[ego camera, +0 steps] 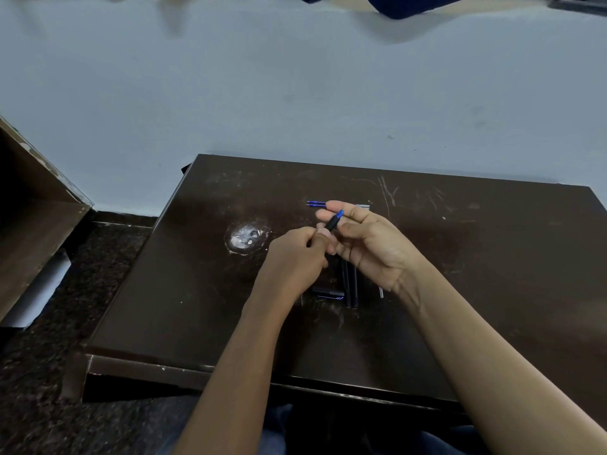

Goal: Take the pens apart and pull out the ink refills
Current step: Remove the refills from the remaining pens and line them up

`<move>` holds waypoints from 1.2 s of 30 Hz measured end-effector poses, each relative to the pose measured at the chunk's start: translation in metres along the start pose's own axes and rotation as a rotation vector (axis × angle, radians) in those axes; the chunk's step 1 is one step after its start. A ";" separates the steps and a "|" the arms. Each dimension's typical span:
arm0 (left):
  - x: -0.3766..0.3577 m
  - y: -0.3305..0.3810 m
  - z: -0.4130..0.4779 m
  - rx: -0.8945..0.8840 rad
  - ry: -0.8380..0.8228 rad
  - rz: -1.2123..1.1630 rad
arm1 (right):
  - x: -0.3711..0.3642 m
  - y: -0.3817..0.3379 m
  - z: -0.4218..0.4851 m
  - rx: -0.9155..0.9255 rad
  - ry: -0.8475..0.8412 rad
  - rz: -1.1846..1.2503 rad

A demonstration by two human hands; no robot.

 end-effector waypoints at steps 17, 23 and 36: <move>0.000 -0.001 -0.001 0.021 -0.003 -0.003 | 0.002 0.005 0.000 -0.047 0.019 -0.052; 0.000 0.000 -0.001 0.019 -0.007 -0.013 | 0.000 0.002 0.000 -0.015 0.010 0.035; 0.000 0.004 -0.003 0.036 -0.022 -0.010 | 0.005 0.002 0.000 -0.004 0.065 0.092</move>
Point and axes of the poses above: each hand's wrist, its own z-axis towards the middle knuckle, its own x-axis out of the back of the hand, y = z × x, the point moved 7 cm from there along z, towards the middle knuckle, and after that the axes turned 12 degrees about -y, right-handed, at the moved point
